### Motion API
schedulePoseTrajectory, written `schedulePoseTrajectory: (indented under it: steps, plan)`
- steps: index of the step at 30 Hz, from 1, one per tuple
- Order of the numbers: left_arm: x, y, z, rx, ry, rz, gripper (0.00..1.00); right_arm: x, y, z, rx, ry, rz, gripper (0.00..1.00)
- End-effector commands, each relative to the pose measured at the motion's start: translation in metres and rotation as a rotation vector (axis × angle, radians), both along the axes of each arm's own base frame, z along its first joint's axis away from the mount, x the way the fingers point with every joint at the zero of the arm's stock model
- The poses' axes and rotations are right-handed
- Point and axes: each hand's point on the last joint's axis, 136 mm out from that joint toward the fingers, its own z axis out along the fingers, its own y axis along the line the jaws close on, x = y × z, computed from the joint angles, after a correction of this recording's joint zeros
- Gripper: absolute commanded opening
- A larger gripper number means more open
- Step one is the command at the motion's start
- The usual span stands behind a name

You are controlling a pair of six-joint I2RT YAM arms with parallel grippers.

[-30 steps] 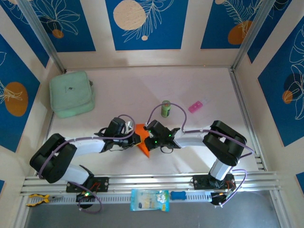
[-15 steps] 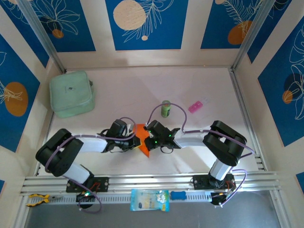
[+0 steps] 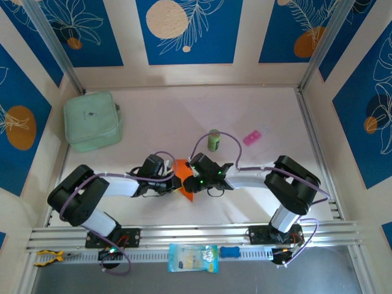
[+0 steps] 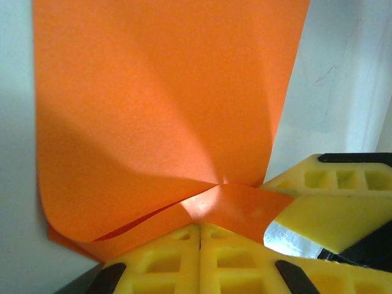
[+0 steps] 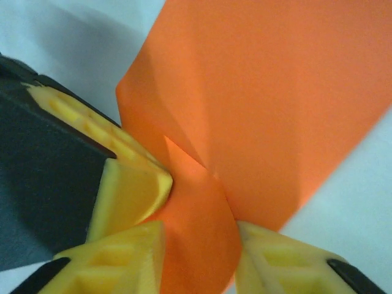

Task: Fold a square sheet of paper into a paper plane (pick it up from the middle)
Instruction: Third fold the triangle at the center of the table.

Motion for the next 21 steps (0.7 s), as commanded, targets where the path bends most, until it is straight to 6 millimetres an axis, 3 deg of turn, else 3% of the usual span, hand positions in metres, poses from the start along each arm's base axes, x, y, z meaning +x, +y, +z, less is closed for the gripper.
schedulePoseTrajectory:
  steps: [1,6,9,11,14,21]
  plan:
    - [-0.015,0.015,-0.024,0.088,0.045,-0.007,0.00,-0.007,-0.006,0.025,0.063,0.087,-0.035,0.41]
    - [-0.013,0.014,-0.021,0.083,0.038,-0.004,0.00,-0.022,0.000,0.045,0.167,0.161,-0.034,0.43]
    - [-0.013,0.013,-0.020,0.080,0.035,-0.004,0.00,-0.036,0.011,0.047,0.232,0.232,-0.005,0.30]
    - [-0.012,0.013,-0.018,0.078,0.031,-0.004,0.00,-0.045,0.017,0.042,0.233,0.272,0.004,0.17]
    - [-0.012,0.013,-0.018,0.077,0.031,-0.003,0.00,-0.052,0.022,0.035,0.214,0.297,0.021,0.09]
    - [-0.012,0.013,-0.019,0.075,0.032,-0.003,0.00,-0.055,0.031,0.022,0.146,0.314,0.041,0.06]
